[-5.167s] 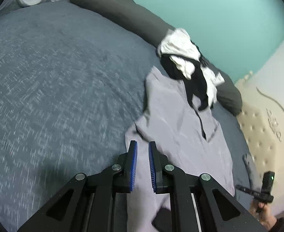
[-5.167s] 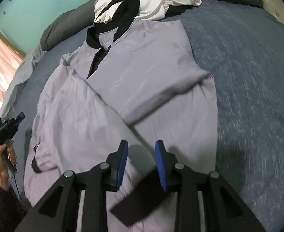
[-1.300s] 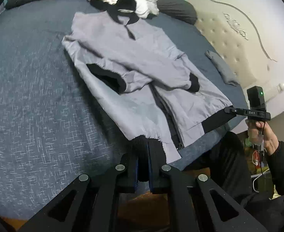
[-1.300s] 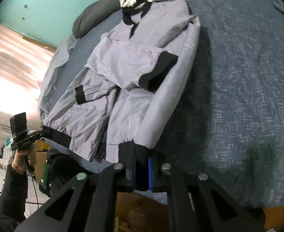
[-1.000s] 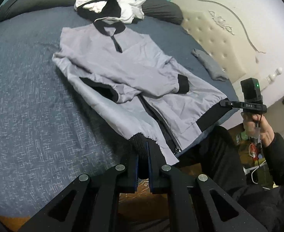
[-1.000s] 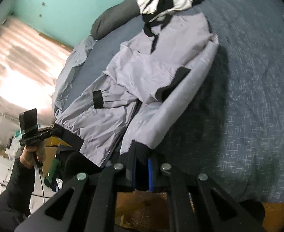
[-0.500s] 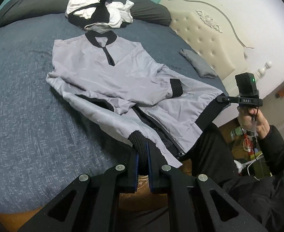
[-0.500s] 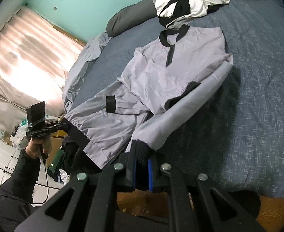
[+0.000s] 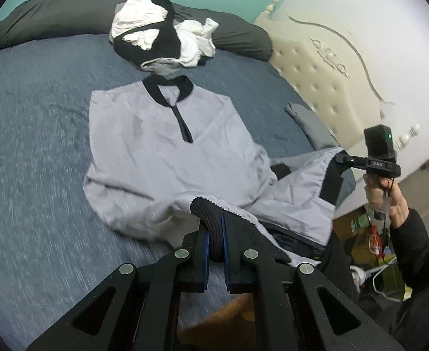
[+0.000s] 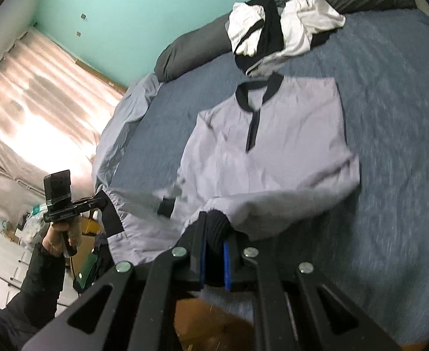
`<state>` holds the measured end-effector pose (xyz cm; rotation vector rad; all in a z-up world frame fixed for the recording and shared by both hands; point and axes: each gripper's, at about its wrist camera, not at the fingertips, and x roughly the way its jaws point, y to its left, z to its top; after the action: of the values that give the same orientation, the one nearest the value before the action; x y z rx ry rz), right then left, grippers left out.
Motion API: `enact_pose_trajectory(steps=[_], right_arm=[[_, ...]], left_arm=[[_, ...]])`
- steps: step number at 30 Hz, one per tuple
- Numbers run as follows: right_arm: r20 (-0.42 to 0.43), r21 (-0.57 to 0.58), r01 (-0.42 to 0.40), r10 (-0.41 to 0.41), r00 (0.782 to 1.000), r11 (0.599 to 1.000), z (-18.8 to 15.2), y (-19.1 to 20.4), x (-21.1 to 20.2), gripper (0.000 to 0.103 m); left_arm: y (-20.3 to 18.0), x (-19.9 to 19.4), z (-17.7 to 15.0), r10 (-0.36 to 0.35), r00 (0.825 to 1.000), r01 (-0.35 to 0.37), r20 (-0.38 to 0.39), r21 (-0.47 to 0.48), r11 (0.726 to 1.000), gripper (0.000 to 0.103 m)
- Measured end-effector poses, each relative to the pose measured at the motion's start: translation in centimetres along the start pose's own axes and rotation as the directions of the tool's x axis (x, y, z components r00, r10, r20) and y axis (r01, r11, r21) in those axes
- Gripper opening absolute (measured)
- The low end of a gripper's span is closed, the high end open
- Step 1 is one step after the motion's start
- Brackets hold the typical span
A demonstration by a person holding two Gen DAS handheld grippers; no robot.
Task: Fold clothes
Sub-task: 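Lift the hem with both grippers and fold it toward the black collar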
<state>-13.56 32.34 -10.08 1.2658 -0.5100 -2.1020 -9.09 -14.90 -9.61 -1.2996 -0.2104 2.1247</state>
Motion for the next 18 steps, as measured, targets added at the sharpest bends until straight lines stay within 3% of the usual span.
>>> enact_pose_trajectory(steps=[5, 18], right_arm=[[0.017, 0.006, 0.034, -0.034, 0.999, 0.999, 5.1, -1.5, 1.4, 0.008], [0.033, 0.121, 0.124, -0.129, 0.991, 0.985, 19.3, -10.1, 9.0, 0.008]], left_arm=[[2.9, 1.5, 4.9, 0.01, 1.0, -0.01, 0.012, -0.05, 0.999, 0.008], [14.1, 9.4, 18.5, 0.087, 0.996, -0.083, 0.011, -0.196, 0.977, 0.008]])
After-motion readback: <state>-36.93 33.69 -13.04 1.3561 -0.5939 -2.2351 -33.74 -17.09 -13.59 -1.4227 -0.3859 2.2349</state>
